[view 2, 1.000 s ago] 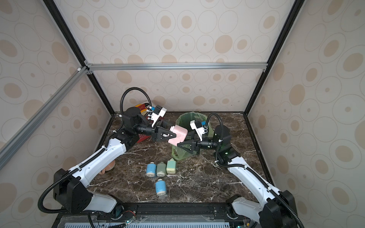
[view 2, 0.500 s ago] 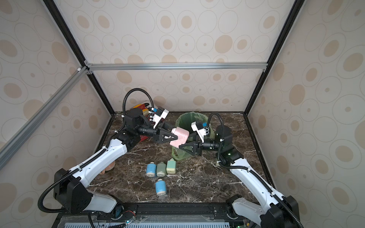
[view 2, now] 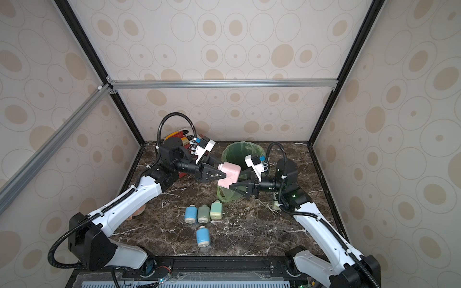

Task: Take out the pencil sharpener tray and clean the shavings
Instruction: Open the container of the pencil sharpener.

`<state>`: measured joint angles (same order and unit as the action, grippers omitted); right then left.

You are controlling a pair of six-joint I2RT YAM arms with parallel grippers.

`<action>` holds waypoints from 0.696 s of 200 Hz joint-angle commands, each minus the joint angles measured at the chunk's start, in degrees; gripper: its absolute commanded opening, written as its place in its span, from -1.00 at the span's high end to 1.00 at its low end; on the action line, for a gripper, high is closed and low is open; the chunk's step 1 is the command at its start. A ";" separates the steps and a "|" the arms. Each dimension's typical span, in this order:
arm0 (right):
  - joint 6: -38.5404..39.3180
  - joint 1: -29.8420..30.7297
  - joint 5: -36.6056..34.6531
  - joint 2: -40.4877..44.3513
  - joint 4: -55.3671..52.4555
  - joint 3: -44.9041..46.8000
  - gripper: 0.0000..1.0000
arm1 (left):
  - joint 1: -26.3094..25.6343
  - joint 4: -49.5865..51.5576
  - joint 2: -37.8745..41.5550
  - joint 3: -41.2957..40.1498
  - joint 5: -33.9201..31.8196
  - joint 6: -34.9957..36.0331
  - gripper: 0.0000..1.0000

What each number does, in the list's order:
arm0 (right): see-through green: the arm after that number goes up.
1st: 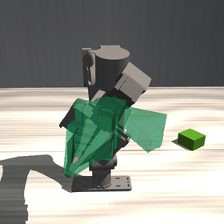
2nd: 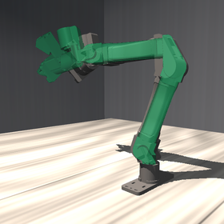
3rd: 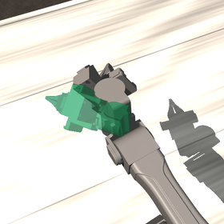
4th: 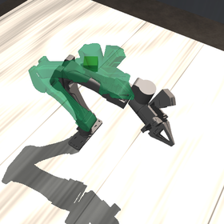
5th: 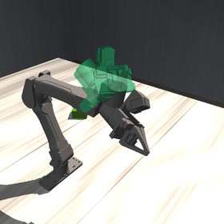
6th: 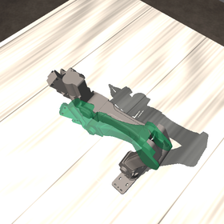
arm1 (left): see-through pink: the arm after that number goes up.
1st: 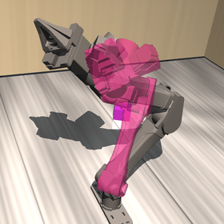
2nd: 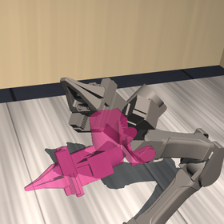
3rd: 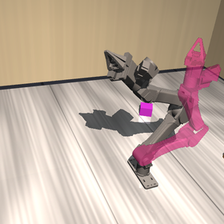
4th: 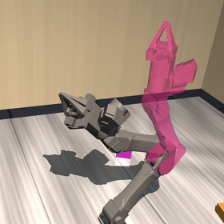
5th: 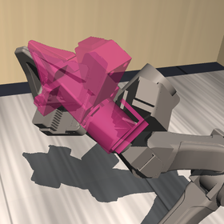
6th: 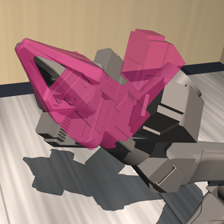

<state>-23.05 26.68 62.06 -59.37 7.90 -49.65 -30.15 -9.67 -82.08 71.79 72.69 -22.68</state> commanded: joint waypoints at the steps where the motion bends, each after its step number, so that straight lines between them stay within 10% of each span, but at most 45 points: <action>1: 3.75 -3.65 0.51 3.01 -7.26 0.55 0.03 | 3.27 -3.86 1.88 1.95 -0.66 -0.53 1.00; 139: 7.72 -6.82 2.63 6.71 -16.61 -2.68 -0.02 | 3.26 -1.43 1.27 1.77 -1.68 0.99 1.00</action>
<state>-18.76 20.21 63.42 -53.47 -4.78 -50.39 -26.94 -9.72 -82.08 71.68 71.70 -22.72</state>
